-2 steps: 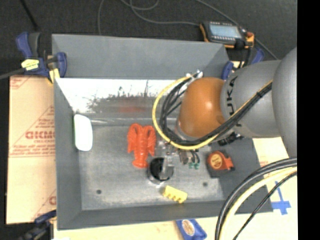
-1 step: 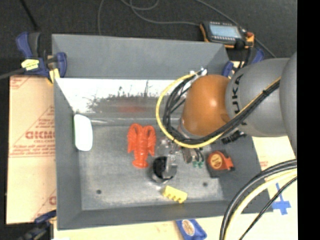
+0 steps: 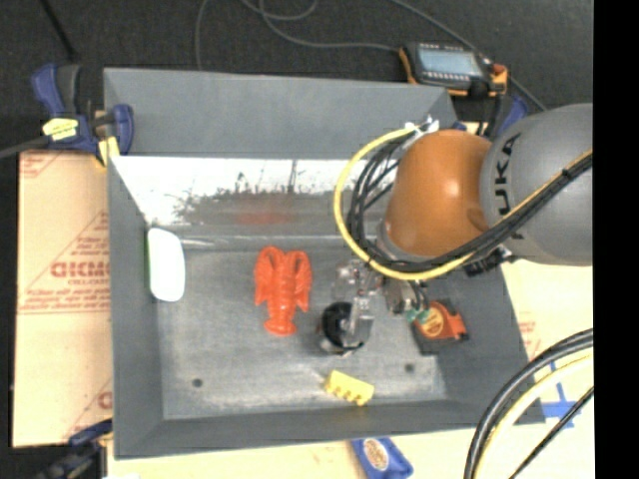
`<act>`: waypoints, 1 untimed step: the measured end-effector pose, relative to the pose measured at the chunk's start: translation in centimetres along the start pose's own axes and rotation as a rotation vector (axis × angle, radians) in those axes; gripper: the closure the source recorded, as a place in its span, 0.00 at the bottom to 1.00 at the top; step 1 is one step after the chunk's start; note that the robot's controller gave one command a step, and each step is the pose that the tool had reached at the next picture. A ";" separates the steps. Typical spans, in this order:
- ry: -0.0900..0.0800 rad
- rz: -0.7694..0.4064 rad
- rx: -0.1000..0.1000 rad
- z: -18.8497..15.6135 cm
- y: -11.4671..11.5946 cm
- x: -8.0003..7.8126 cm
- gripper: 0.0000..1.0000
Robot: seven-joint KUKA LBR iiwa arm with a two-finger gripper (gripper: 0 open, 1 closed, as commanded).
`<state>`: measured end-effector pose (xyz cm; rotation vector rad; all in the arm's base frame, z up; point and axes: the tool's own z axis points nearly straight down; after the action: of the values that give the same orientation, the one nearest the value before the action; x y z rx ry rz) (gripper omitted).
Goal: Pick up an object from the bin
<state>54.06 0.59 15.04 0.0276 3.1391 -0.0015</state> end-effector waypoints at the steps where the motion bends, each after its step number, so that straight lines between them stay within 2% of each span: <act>1: -0.011 -0.001 -0.002 3.4 0.2 0.2 1.00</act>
Offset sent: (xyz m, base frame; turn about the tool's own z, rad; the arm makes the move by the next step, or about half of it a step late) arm 0.0048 -0.0057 0.0010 -0.0131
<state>53.83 0.77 11.60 0.0257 3.1280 0.0016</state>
